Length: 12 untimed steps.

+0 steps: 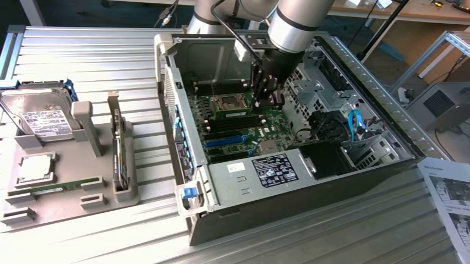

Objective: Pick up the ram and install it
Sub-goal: 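Insert the ram into the slot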

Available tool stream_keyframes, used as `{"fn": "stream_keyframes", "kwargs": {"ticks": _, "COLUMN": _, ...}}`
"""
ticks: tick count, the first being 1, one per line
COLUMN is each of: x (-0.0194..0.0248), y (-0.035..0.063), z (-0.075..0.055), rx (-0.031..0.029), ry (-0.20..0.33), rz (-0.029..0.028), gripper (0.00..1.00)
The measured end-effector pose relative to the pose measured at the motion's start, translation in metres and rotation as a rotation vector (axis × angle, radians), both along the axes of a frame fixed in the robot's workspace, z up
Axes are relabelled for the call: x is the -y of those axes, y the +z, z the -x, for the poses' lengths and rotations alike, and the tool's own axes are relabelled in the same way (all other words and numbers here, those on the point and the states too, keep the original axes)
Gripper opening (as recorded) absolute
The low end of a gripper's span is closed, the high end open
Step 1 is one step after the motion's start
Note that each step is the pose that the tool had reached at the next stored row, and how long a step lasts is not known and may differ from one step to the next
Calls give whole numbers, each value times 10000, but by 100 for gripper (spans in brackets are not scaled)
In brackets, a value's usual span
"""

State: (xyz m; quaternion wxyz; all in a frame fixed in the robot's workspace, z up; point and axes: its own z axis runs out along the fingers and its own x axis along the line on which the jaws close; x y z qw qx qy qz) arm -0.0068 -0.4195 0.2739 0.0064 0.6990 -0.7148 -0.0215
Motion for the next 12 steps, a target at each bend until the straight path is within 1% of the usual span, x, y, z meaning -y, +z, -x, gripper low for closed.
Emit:
{"fn": "stream_keyframes", "kwargs": {"ticks": 4, "x": 0, "y": -29, "z": -14, "rx": 0, "ry": 6, "rz": 2, "gripper": 12}}
{"fn": "stream_keyframes", "kwargs": {"ticks": 9, "x": -1, "y": -36, "z": -16, "rx": 0, "ry": 26, "rz": 0, "gripper": 12}}
{"fn": "stream_keyframes", "kwargs": {"ticks": 12, "x": -13, "y": -41, "z": -16, "rx": 1, "ry": 27, "rz": -4, "gripper": 12}}
